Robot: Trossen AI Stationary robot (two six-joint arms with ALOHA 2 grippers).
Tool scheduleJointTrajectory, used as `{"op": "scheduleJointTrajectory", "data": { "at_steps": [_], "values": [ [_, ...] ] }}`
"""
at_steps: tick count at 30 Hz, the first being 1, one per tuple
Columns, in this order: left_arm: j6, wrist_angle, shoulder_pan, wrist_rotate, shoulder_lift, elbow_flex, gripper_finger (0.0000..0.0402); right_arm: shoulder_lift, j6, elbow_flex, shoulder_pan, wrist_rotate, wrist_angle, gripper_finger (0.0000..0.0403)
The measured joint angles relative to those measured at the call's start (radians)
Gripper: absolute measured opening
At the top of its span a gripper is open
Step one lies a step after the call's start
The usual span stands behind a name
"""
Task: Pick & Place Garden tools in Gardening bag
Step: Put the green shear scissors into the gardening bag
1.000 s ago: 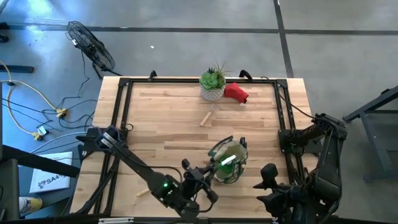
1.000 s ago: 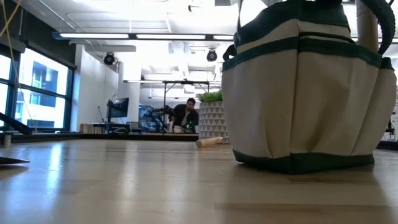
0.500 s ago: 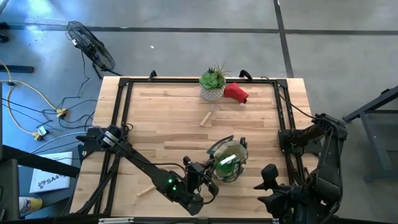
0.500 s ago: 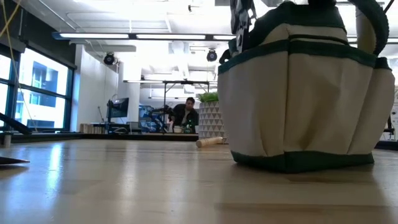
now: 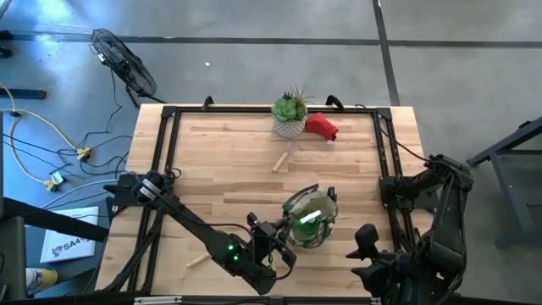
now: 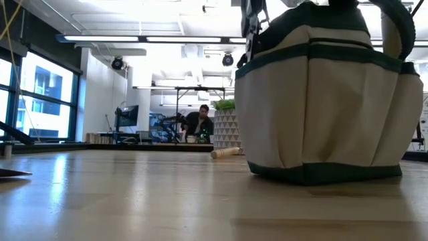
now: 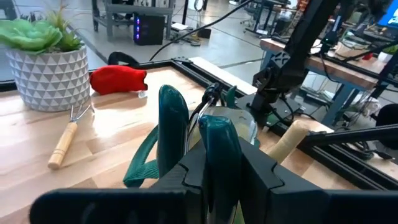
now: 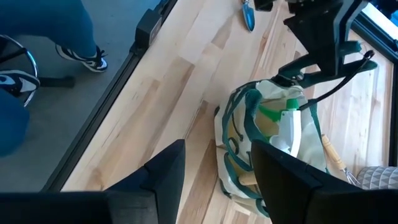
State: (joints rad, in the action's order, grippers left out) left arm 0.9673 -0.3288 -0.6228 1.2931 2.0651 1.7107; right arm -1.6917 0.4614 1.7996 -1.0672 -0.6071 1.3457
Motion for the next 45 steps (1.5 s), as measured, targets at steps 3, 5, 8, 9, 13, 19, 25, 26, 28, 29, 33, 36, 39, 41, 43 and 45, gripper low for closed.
{"op": "scheduleJointTrajectory", "data": {
  "at_steps": [3,5,8,9,13,19,25,26,28,29,33,36,39,41,43,45],
  "values": [
    [0.018,-0.01,0.0,0.031,0.012,0.0,0.0047,0.0,-0.022,0.0,0.0,0.0,0.0,0.0176],
    [0.069,-0.011,-0.004,0.052,0.033,0.001,0.0047,0.0,-0.022,0.0,0.0,-0.001,0.0,0.0176],
    [0.117,0.005,-0.008,0.087,0.065,0.0,0.0047,0.0,-0.023,0.0,0.0,0.014,0.0,0.0176],
    [0.122,0.014,-0.014,0.106,0.068,0.0,0.0047,0.0,-0.023,0.0,0.0,0.023,0.0,0.0176],
    [0.108,0.122,-0.019,0.155,0.097,0.005,0.0047,0.0,-0.038,0.0,0.0,0.074,0.001,0.0176],
    [0.077,0.232,-0.012,0.185,0.149,-0.001,0.0047,0.0,-0.069,0.0,0.0,0.097,0.004,0.0176],
    [0.05,0.331,-0.01,0.205,0.199,0.001,0.0047,0.0,-0.11,0.0,0.0,0.139,0.003,0.0176],
    [0.05,0.338,-0.007,0.205,0.203,0.001,0.0047,0.0,-0.119,0.0,0.0,0.141,0.003,0.0176],
    [0.05,0.351,-0.003,0.184,0.212,0.001,0.0047,0.0,-0.13,0.0,0.0,0.144,0.003,0.0176],
    [0.05,0.362,0.001,0.176,0.216,0.001,0.0047,0.0,-0.134,0.0,0.0,0.148,0.003,0.0176],
    [0.021,0.384,0.016,0.122,0.219,0.001,0.0055,0.0,-0.155,0.0,0.0,0.17,0.003,0.0176],
    [-0.038,0.421,0.03,0.057,0.219,0.005,0.0092,0.001,-0.17,0.0,0.0,0.17,0.003,0.0176],
    [-0.101,0.471,0.047,-0.003,0.219,0.011,0.0114,0.001,-0.172,0.0,0.0,0.172,0.003,0.0176],
    [-0.156,0.503,0.053,-0.026,0.219,0.011,0.0118,0.001,-0.171,0.0,0.0,0.172,0.003,0.0176],
    [-0.215,0.55,0.055,-0.029,0.219,0.011,0.012,0.001,-0.171,0.0,0.0,0.173,0.002,0.0176],
    [-0.263,0.581,0.053,-0.034,0.219,0.011,0.0121,0.001,-0.171,0.0,0.0,0.173,0.003,0.0176]
  ]
}}
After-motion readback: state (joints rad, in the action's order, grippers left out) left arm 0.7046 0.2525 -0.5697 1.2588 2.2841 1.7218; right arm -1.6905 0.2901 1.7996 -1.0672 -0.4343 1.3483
